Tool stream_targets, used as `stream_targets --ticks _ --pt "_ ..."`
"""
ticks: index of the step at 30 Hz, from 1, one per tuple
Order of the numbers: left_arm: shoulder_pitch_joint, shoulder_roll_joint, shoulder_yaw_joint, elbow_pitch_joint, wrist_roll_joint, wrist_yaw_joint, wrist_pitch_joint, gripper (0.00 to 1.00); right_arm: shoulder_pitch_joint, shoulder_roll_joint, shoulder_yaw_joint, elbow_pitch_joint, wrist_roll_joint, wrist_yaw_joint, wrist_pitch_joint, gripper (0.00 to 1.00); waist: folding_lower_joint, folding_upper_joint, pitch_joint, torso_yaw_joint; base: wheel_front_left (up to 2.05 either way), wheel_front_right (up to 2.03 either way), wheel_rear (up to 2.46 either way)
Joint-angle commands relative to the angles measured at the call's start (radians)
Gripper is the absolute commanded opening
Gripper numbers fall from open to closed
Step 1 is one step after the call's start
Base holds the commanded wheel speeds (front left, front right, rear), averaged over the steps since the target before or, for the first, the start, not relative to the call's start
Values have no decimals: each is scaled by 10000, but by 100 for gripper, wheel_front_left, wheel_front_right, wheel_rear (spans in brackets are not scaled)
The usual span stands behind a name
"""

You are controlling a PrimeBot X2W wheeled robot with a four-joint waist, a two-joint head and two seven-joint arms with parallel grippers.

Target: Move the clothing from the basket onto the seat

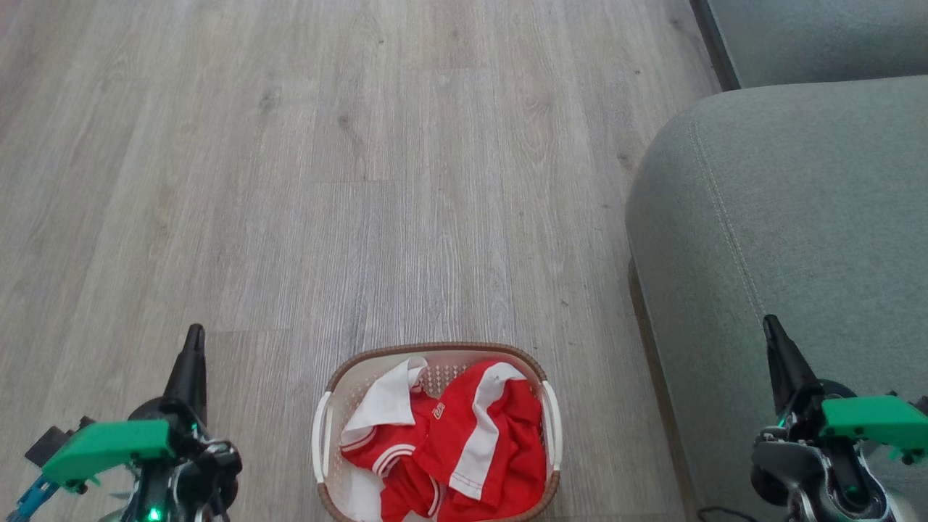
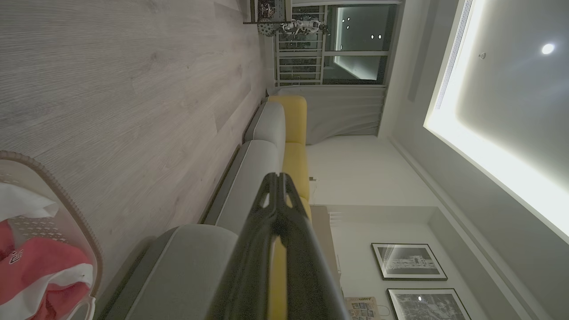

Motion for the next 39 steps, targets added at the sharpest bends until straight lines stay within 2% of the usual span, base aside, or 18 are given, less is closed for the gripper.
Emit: stream_targets --ticks 1,39 --pt "-484 87 359 -336 -25 -65 74 0 -540 -27 187 -393 60 -2 30 0 0 0 0 0 0 0 0" --pt "-484 87 359 -336 -26 -65 74 0 -540 -27 188 -393 60 -2 30 0 0 0 0 0 0 0 0"
